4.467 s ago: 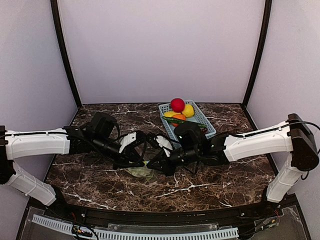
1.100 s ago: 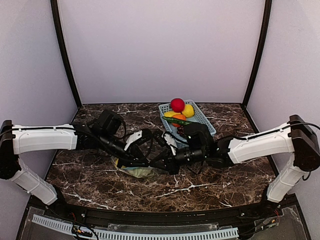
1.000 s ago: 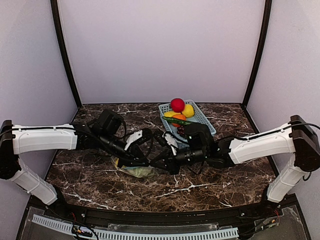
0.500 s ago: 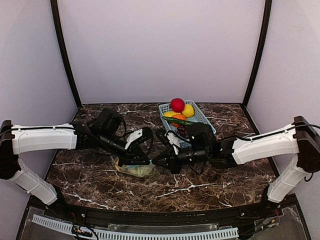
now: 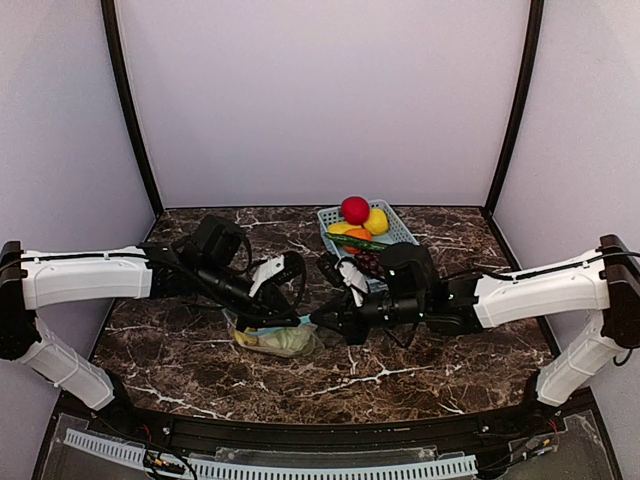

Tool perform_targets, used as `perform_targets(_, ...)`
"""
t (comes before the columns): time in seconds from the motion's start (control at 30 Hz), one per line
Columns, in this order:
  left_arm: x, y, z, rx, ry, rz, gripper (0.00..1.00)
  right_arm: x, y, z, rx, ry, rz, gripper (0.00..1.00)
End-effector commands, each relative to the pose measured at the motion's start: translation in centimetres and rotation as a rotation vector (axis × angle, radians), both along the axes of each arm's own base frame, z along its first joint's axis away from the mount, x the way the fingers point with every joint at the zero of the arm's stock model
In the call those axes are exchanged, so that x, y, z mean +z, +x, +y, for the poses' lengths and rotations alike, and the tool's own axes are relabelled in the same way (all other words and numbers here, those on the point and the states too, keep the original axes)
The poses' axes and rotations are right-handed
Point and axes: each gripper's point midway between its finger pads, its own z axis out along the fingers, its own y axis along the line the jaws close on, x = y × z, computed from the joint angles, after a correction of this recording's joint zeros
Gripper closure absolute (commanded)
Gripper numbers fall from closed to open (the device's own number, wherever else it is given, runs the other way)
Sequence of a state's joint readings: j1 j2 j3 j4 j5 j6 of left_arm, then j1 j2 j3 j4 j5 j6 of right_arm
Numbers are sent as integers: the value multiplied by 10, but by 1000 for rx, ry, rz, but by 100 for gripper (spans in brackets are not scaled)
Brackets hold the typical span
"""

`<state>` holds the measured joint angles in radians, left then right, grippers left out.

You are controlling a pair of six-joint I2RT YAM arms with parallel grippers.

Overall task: Place the food in the zip-top bag and seal the zipper
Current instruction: Zip the zipper of the food storage bag.

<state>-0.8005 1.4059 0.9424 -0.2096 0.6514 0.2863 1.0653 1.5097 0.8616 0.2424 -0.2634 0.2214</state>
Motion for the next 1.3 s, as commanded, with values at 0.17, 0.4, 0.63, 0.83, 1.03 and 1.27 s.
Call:
perform_targets(0.17, 0, -8, 12, -1, 38, 14, 99, 6, 26, -28, -172, -55, -56, 100)
perform_targets(0.4, 1, -8, 13, 2, 40, 8, 99, 4, 39, -42, -248, -82, -61, 100)
perform_targets(0.63, 0, -8, 13, 2, 43, 7, 99, 3, 48, -56, -295, -106, -63, 100)
perform_targets(0.83, 0, -8, 13, 3, 45, 5, 99, 4, 56, -70, -355, -126, -83, 100)
perform_targets(1.03, -1, -8, 14, 5, 48, 7, 99, 5, 62, -80, -399, -143, -94, 100)
perform_targets(1.27, -1, -8, 14, 3, 49, 7, 99, 2, 74, -94, -469, -169, -81, 100)
